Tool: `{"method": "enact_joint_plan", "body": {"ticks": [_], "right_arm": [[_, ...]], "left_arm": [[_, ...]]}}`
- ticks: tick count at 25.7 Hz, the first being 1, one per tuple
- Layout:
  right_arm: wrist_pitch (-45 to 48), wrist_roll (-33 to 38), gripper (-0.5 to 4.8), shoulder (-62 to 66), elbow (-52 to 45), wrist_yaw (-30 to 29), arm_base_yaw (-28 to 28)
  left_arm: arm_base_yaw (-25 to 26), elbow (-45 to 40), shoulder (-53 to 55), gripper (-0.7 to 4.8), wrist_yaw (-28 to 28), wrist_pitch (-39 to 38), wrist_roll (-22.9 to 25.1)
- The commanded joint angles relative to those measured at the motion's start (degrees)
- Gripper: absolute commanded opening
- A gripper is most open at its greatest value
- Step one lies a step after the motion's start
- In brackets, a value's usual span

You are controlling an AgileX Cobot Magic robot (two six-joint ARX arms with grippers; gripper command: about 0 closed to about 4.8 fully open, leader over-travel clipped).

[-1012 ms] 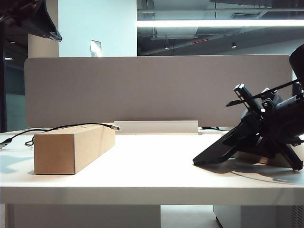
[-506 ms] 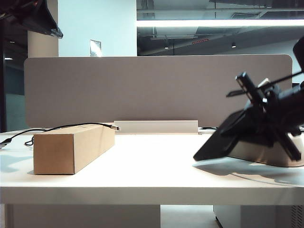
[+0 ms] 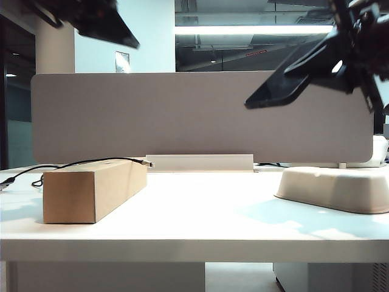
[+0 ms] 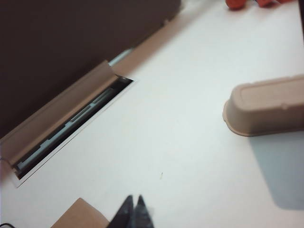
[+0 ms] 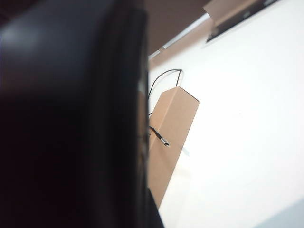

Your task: Pick up the charging cable and the phone, plug the charging cable into the charging port on the phone, and finally place them back on the table.

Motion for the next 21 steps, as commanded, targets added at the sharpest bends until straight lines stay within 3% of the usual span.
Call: {"method": "enact_joint_plan", "body": {"ticks": [1,3,7,12,15,21], "right_arm": [[-4.3,-4.6,-0.09,-4.8,0.3,-0.3,0.0],[-7.6,-6.7,-0.09,-7.6,0.3,-0.3,0.0],[-13.9,-10.6,-0.09,-13.7,0.3,-0.3,0.0],[-16.9,-11.9,-0.09,-17.1,0.3,-0.3,0.0],[-18.1,-11.9,-0.09,-18.3,0.3,-0.3,0.0],[-19.7,-11.9,-0.09,-18.5,0.3,-0.3,0.0]], "left_arm": [[0.2,3.4,4.0,-0.05,-0.7,-1.9,1.1],[0.2,6.2,7.0,-0.05,-0.7,-5.0,2.6],[0.0,16.8,15.4,-0.04,-3.5,-18.4,10.1],[0.0,24.6,21.2,0.02,-5.9,-26.0,13.9],[0.0,30.6,25.3,0.85,-5.9,-30.9,17.2],[-0.2,37.7,30.0,0.85,-8.1,-39.0,24.8]]}}
